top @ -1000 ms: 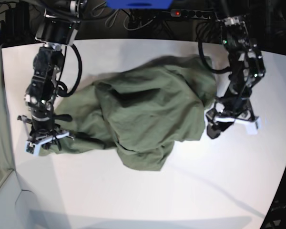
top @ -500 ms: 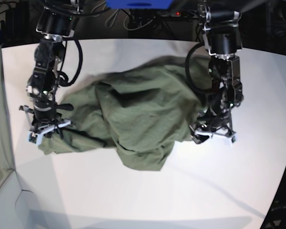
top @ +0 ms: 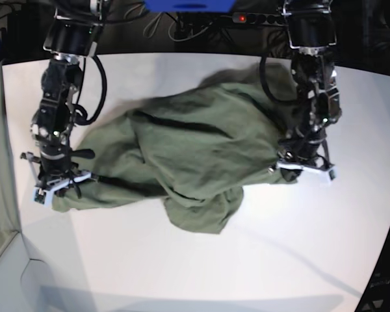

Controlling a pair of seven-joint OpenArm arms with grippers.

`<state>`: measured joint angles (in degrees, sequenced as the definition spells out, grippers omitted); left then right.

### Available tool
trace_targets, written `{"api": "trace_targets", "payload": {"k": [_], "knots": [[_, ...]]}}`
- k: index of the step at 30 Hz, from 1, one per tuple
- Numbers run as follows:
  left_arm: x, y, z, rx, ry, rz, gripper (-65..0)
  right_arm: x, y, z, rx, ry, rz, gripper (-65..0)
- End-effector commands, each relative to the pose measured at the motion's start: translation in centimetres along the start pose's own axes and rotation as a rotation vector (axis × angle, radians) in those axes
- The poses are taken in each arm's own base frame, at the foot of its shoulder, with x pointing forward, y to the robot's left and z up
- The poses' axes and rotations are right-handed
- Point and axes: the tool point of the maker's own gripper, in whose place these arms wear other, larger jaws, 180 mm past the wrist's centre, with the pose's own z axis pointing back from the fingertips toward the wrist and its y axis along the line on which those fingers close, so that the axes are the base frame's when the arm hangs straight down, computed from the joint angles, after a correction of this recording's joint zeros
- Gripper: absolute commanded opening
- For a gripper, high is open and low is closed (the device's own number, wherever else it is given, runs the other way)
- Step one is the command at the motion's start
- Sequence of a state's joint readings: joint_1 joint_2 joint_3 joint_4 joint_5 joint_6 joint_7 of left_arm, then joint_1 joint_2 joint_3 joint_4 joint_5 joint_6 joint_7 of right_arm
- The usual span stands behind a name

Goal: Layout the t-shirt on the table in an organized manner, then fold the t-shirt properly
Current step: 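Grasp the shirt with the left gripper and stretch it between both grippers, then lower the stretched shirt flat onto the table and open both grippers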

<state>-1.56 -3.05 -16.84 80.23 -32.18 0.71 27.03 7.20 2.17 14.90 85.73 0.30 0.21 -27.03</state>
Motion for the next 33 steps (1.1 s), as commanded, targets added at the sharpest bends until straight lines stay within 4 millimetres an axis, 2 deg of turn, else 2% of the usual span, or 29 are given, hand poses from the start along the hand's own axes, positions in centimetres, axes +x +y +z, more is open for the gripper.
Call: {"api": "trace_targets", "payload": {"k": [1,5,8,11,15,19,24,29,33], "knots": [[3.6,-0.6,0.9,-0.032,-0.105,0.011,-64.9,2.5,-0.3,-0.3,-0.005,-0.065,0.0,-65.0],[7.6,2.2,4.7,-0.005,-0.236,0.107,-64.8,3.7,-2.7,-0.7,-0.059,-0.084,-0.039,-65.0],[8.9,4.4,7.0,0.02,-0.293,0.167,-64.8,5.3,-3.2,-0.9,-0.073,-0.114,-0.063,-65.0],[9.4,6.6,8.8,0.052,-0.33,0.217,-64.8,6.6,-3.2,-1.0,-0.072,-0.14,-0.069,-65.0],[9.4,9.6,10.3,0.122,-0.354,0.251,-64.8,6.6,-3.8,-0.9,-0.088,-0.14,-0.084,-65.0],[5.3,12.5,9.5,0.192,-0.256,0.304,-64.8,5.0,-3.8,-1.2,-0.089,-0.103,-0.091,-65.0],[1.9,14.7,8.9,0.248,-0.178,0.353,-64.6,2.0,-4.0,-1.4,-0.093,-0.033,-0.088,-65.0],[0.9,15.1,8.8,0.259,-0.146,0.363,-64.5,0.0,-4.2,-0.9,-0.094,0.004,-0.071,-65.0],[-0.4,14.2,8.3,0.224,-0.017,0.375,-64.4,-0.1,-4.3,-0.7,-0.095,0.004,-0.067,-64.0]]}}
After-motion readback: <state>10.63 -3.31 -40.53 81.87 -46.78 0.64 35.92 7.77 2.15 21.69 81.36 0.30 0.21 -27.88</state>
